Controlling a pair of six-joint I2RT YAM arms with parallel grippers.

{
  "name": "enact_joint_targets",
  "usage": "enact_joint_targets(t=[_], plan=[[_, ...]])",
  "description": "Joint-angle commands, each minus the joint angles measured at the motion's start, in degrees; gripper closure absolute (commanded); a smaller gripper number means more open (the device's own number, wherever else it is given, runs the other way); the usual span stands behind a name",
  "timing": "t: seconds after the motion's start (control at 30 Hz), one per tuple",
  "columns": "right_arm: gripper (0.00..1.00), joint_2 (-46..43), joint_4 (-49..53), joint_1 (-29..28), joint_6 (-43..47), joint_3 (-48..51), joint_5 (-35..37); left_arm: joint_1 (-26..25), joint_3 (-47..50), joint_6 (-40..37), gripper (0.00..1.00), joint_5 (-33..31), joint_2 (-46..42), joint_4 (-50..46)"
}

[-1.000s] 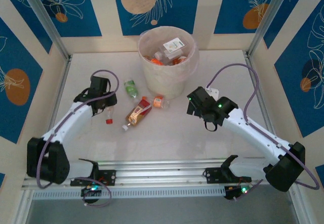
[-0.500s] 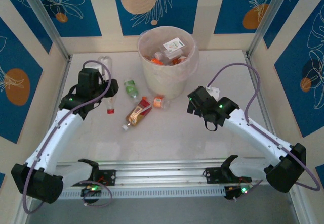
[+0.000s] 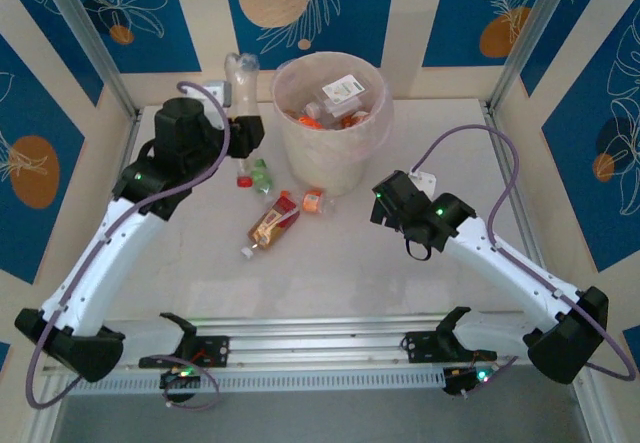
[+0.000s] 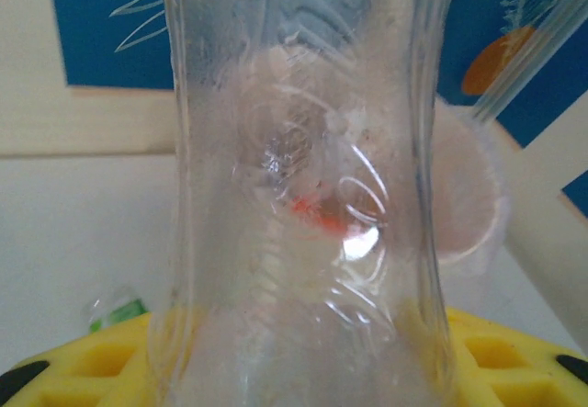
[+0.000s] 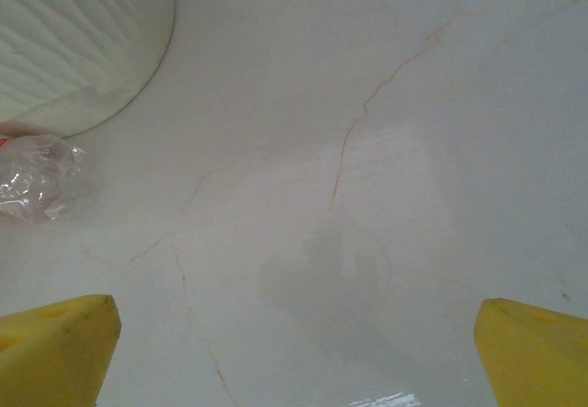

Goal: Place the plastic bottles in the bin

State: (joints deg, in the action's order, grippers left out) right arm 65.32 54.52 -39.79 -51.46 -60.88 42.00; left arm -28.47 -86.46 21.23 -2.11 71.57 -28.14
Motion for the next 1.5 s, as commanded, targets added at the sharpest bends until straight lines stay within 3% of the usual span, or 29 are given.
enact_joint_targets(t=[0.0, 0.4, 0.77, 1.03, 1.27, 1.47], plan=[[0.01, -1.1, 0.5, -0.3, -2.0, 0.7, 1.7, -1.9, -5.8, -1.9, 0.56, 2.5, 3.0, 3.5], [0.01, -2.0, 1.6, -0.3, -3.1, 0.9, 2.8, -6.1, -23.6, -3.1, 0.56, 4.7, 18.0, 5.5], [0.01, -5.1, 1.4, -0.3, -3.4, 2.1, 3.8, -7.0, -44.2, -5.7, 0.56, 7.8, 35.6, 0.5], [0.01, -6.2, 2.0, -0.4, -3.8, 2.7, 3.4, -6.9, -61.2, -17.1, 0.55, 3.4, 48.2, -4.4], [0.01, -6.7, 1.5, -0.4, -3.5, 2.7, 3.2, -6.3, -62.1, -30.9, 0.53, -2.6, 52.8, -4.9], [0.01, -6.3, 0.5, -0.3, -3.2, 2.6, 3.0, -6.2, -62.0, -36.0, 0.5, -4.0, 54.6, -8.1]])
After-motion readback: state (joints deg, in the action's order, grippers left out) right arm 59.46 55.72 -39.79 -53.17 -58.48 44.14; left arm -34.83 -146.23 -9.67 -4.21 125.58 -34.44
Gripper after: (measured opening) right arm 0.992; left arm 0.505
